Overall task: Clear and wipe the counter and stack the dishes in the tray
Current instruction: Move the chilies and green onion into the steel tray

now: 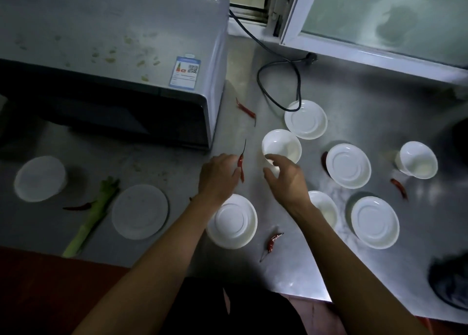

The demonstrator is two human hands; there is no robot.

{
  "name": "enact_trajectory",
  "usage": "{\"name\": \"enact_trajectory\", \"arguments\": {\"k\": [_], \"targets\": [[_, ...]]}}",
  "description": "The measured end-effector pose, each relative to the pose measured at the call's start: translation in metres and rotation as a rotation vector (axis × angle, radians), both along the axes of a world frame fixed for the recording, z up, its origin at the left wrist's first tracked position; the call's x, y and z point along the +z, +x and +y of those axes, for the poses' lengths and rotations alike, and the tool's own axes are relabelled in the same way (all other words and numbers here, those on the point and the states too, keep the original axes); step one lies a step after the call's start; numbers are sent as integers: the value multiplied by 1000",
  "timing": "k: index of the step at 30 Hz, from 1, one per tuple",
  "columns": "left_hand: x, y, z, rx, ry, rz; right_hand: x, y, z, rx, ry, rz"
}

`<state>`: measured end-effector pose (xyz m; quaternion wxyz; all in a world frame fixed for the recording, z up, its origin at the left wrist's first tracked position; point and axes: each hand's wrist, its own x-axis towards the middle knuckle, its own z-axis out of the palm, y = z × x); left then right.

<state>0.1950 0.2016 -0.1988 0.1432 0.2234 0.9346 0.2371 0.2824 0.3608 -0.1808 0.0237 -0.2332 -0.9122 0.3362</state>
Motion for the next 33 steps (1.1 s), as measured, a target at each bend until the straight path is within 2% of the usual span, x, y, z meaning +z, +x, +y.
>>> {"name": "enact_trajectory", "arguments": {"k": [6,13,21,28,33], "targets": [[-30,-28,24,59,34,61,-4,-27,8,-42,-4,21],[-56,-41,35,2,-104,50,-8,-66,26,-29,0,52],[-55,-60,41,73,19,-20,-24,-120,41,26,-19,52],[-61,-68,50,108,100,-42,-49,-177,67,123,67,-20],[-65,-69,52,124,102,-60,-65,-206,65,225,146,-158]]}}
